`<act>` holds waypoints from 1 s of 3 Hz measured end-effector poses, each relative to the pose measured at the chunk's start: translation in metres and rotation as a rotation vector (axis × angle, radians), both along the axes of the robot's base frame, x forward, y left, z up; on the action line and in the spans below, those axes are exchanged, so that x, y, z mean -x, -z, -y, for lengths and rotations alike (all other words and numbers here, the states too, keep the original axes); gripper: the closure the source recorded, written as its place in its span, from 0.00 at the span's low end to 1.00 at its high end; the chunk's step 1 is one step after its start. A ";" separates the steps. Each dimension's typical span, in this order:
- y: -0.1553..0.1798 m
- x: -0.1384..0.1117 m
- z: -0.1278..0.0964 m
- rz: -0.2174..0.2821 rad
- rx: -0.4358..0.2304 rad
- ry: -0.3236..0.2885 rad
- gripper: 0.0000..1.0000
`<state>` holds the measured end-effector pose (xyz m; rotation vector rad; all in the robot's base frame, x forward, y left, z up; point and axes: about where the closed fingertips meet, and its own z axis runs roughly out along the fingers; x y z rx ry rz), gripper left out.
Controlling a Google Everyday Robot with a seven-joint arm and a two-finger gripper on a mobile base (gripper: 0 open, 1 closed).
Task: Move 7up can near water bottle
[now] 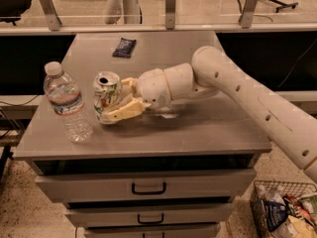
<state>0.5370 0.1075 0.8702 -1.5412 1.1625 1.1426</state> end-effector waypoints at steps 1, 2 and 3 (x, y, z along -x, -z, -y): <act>0.008 0.000 -0.002 -0.009 -0.001 -0.010 0.36; 0.017 0.003 -0.007 -0.026 0.000 -0.026 0.05; 0.020 0.005 -0.009 -0.034 0.001 -0.034 0.00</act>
Offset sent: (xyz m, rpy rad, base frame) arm -0.0026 0.0055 -0.0237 -0.0009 0.0368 0.0275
